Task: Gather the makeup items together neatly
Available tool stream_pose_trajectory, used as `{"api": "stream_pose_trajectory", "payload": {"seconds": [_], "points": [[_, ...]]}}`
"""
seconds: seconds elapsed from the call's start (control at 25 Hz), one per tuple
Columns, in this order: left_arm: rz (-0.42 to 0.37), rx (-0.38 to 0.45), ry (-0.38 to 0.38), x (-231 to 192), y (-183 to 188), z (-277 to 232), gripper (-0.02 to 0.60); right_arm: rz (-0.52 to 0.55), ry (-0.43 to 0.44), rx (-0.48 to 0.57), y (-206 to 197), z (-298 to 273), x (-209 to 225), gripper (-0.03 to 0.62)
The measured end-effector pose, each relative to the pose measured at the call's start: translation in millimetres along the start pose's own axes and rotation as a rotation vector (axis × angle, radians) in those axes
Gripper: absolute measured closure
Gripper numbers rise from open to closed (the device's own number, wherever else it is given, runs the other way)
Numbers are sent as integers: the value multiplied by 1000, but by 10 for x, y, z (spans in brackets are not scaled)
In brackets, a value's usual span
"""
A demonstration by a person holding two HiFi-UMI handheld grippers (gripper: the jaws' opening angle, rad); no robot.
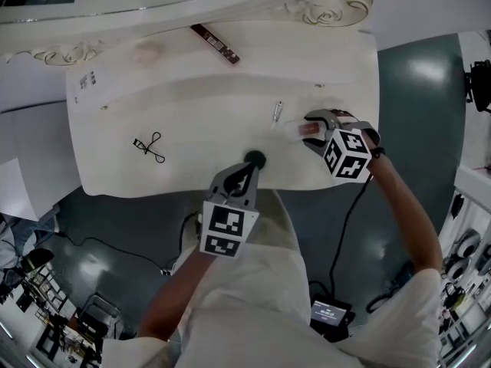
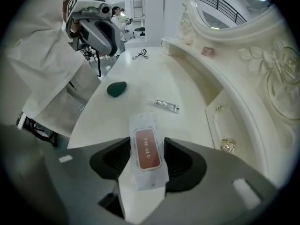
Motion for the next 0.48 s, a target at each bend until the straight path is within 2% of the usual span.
{"api": "stream_pose_trajectory", "payload": {"seconds": [0.16,0.36,0.48], "points": [[2,4,-1,4,18,2,571,-15,-10,8,-7,5,1,381],[-3,7,5,-43,23,47,572,-91,-20,51,-1,24,30,384],[-3,10,12,-66,28,75,572,-108,-27,36,0,30,43,385]]}}
Point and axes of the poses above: the fingertips, and each gripper's own axes: z backward along the fingers, x to its right, y out of its top, the point moved 5 cm from there along z, backward along the fingers, and after that the axes turned 1 degree about y, right-handed, at the moved point
